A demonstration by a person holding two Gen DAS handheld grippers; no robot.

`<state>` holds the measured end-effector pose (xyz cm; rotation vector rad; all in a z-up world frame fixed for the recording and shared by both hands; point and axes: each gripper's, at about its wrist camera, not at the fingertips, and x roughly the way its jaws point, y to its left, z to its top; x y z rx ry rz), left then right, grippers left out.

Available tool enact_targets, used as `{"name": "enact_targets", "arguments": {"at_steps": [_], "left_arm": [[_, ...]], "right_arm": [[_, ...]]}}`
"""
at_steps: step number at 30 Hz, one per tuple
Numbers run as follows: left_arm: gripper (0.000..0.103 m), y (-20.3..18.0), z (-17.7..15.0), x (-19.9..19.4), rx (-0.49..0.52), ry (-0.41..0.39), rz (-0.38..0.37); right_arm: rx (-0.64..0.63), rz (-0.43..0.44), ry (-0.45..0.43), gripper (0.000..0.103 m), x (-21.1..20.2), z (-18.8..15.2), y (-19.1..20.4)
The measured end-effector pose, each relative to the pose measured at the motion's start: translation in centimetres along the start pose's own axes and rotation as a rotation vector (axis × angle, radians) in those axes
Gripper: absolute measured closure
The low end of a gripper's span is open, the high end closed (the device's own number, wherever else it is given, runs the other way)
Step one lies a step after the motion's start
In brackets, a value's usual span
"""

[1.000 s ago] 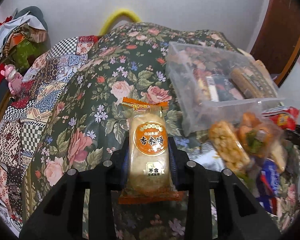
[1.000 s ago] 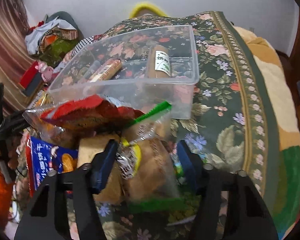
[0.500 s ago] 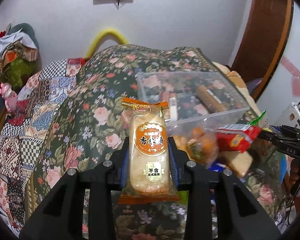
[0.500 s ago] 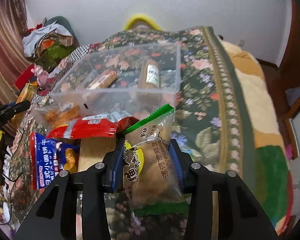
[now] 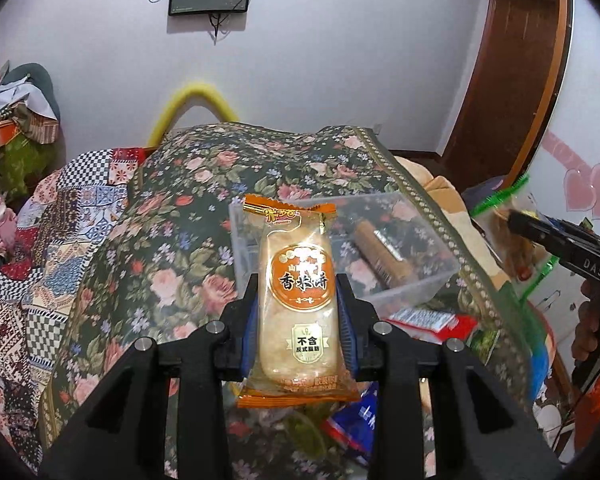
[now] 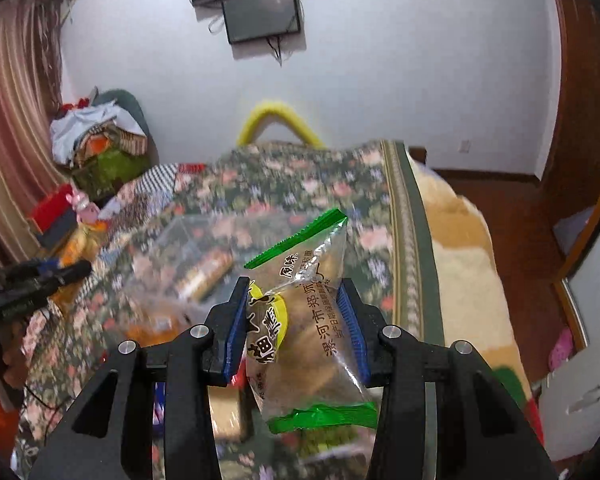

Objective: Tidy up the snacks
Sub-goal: 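Lower both held packets into the clear box and open both tools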

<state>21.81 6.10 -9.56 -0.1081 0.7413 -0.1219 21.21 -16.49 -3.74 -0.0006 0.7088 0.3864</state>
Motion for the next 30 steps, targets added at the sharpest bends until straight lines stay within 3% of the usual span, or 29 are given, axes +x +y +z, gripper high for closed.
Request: {"name": "enact_targets", "arguments": {"at_steps": [8,20,30], "left_arm": [[0.069,-0.3,2.0,3.3,-0.007,0.015,-0.008],[0.069,0.2,2.5,10.3,0.012,0.089,0.021],[0.069,1.4,1.6,13.1,-0.019,0.154,0.021]], "right_arm": [[-0.013,0.057,-0.006,0.063,3.9,2.3,2.0],[-0.027,0.073,0.135,0.063,11.5,2.4,2.9],[-0.047,0.117,0.249,0.060,13.9,1.2,3.3]]}}
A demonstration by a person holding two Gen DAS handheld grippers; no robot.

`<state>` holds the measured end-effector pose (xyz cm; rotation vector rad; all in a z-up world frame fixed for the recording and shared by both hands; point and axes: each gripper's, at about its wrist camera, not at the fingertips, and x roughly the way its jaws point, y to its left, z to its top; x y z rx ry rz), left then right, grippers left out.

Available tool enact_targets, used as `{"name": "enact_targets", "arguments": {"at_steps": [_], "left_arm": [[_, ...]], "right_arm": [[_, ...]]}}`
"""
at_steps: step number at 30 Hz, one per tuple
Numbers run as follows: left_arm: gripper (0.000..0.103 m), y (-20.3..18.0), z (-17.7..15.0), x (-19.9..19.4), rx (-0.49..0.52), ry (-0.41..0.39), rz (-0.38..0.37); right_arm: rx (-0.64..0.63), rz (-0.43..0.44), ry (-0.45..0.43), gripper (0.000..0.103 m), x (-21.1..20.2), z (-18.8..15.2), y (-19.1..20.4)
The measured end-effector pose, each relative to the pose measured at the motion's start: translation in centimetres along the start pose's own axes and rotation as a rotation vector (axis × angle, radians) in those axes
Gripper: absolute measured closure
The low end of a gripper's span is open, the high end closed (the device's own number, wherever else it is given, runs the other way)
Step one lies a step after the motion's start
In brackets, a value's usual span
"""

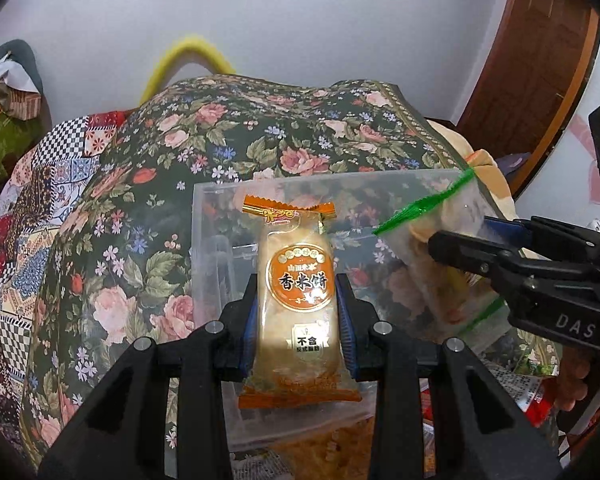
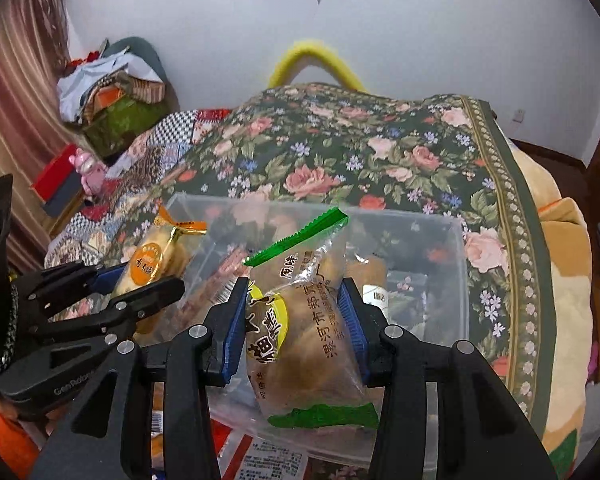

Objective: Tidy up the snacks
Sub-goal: 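Lower both held packets into the clear box and open both tools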

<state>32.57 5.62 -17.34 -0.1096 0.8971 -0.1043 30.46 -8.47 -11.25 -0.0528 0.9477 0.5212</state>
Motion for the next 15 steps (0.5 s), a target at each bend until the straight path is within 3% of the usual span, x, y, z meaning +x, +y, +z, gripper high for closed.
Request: {"name": "enact_targets", "arguments": {"at_steps": [3,7,15], "left_arm": [[0.068,-0.1,-0.1,0.0,0.007,0.012,-0.003],[0.063,-0.5,-0.3,-0.8,0.015,0.016,0.003],[0.058,-1.1,-1.1,-5.8,0.025,-0.038,-0.002]], "right_arm": [[-0.013,-0.004,0.007,0.059,0.1,-0.1,0.2],[-0.042,-0.038,-0.026,0.048,-0.8,0.0,0.8],[-0.057,-0.079,-0.119,0.041,-5.5,-0.7,1.1]]}}
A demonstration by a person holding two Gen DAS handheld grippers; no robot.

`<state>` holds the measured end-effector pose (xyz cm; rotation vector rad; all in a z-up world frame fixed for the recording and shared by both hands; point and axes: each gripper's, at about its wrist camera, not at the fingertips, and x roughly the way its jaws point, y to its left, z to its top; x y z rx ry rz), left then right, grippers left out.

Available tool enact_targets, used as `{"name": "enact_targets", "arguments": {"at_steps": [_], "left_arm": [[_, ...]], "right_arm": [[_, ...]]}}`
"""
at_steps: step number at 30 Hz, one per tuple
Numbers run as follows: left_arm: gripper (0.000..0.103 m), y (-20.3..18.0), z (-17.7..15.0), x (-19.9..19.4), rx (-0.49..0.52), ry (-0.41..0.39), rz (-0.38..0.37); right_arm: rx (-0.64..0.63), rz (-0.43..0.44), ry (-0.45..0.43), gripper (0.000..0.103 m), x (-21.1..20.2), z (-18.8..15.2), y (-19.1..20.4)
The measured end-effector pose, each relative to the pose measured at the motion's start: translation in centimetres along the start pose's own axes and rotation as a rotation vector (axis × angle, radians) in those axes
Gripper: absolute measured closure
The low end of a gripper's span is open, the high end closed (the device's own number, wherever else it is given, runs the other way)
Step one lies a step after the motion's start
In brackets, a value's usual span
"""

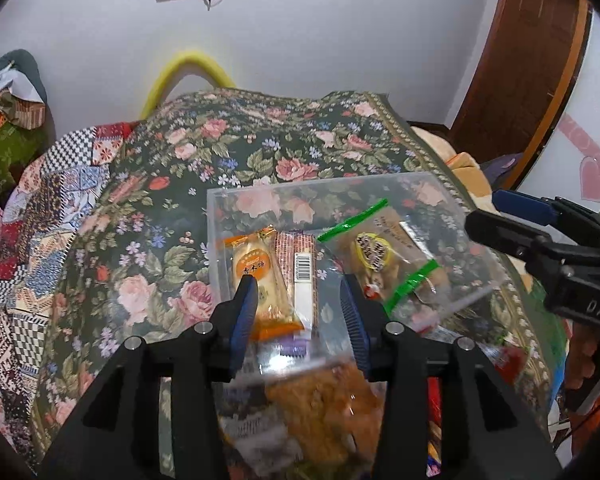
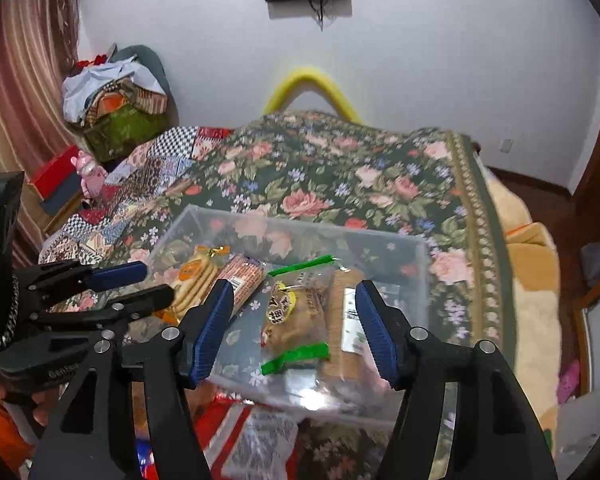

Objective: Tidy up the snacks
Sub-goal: 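Lower both held packets into the clear box and open both tools, then grasp the blue biscuit bag with left tool while right tool grasps the green pea packet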

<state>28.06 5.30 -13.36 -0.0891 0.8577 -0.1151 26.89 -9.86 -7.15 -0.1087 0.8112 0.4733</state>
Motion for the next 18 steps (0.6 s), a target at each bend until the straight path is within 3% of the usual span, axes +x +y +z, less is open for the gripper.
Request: {"name": "enact_targets", "arguments": {"at_steps": [6,18], "left_arm": [[0.045,-0.8,-1.6,-3.9,0.003,-0.031,0.004],[0.041,-2.6,-7.8,-6.4,-0.015,0.059,-0.004]], "right_arm": [[0.012,-0.021,-0.058,0.036,-4.2,-1.2,-0.6],[0.029,-0.066,-0.035,0.031,-8.2,-6.3,-2.0]]}}
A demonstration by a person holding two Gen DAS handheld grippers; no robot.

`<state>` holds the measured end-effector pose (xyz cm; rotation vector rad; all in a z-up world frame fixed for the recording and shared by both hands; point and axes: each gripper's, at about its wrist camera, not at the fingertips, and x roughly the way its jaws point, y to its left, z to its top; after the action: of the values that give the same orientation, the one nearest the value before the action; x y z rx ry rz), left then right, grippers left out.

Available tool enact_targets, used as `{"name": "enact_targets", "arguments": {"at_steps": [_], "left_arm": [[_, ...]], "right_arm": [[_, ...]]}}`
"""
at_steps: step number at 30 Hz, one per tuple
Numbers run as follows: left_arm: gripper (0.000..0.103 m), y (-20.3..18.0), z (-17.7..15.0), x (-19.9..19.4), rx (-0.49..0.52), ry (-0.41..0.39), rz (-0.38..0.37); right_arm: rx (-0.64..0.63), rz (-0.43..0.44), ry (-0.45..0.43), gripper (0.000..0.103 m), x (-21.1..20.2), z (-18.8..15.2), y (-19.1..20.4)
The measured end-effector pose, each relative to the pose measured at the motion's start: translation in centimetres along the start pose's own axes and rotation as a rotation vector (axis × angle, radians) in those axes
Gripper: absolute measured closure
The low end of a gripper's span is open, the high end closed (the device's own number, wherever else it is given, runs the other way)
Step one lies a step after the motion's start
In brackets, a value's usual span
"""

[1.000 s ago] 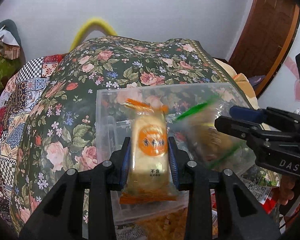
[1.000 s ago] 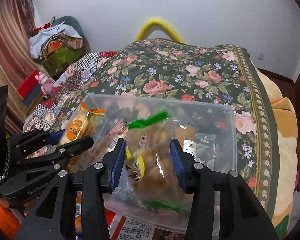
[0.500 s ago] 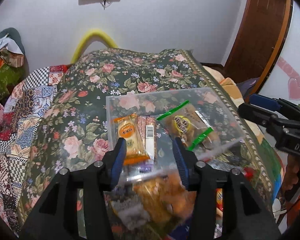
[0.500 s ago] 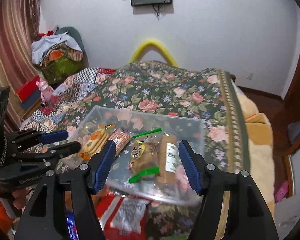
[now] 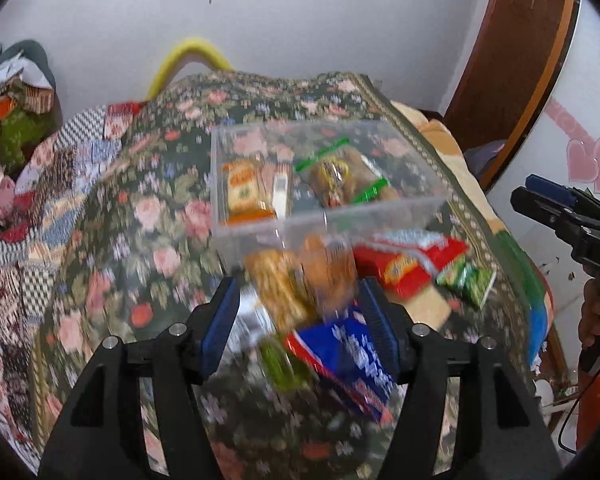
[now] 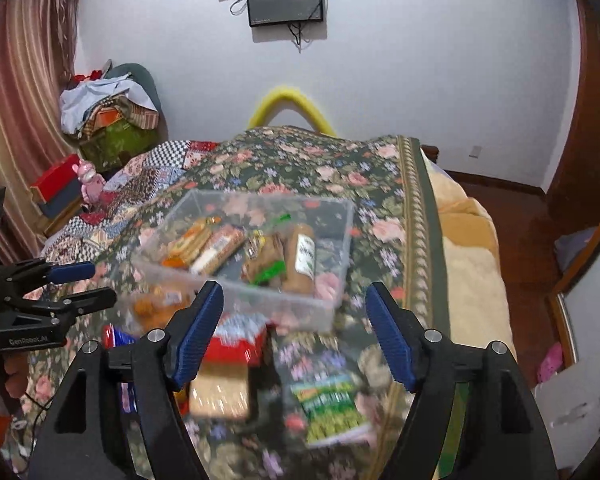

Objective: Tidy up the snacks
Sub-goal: 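Grasp the blue biscuit bag with left tool while right tool grasps the green pea packet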

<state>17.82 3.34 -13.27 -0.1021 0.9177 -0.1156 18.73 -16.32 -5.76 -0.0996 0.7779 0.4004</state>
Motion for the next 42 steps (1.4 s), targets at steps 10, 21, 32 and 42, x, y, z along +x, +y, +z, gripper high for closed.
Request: {"name": "enact_targets", "arguments": {"at_steps": [10,21,32,42], "left_arm": [[0.041,-1.9,-4.4,0.4,-0.025,0.072,-0.018],[0.041,-4.7,-6.1,2.9,-0.028,0.136,-0.047],[0.036,-4.2,-4.9,6.6,-0.095,0.186,-0.046],[0.026,-5.0,-4.3,9.2,-0.086,0.190,-0.055]], "right_arm": [[0.017,-0.048,0.095,0.030,-0.1,-5.2,-1.8],[0.004,-0.063,0.149,0.029,0.2,-8.3,-2.2],[0.024,-0.047,0.192,0.029,2.9,-8.4,-2.9],[0.036,0.002,0.269,0.029,6.3,-8.8,-3.1]]}}
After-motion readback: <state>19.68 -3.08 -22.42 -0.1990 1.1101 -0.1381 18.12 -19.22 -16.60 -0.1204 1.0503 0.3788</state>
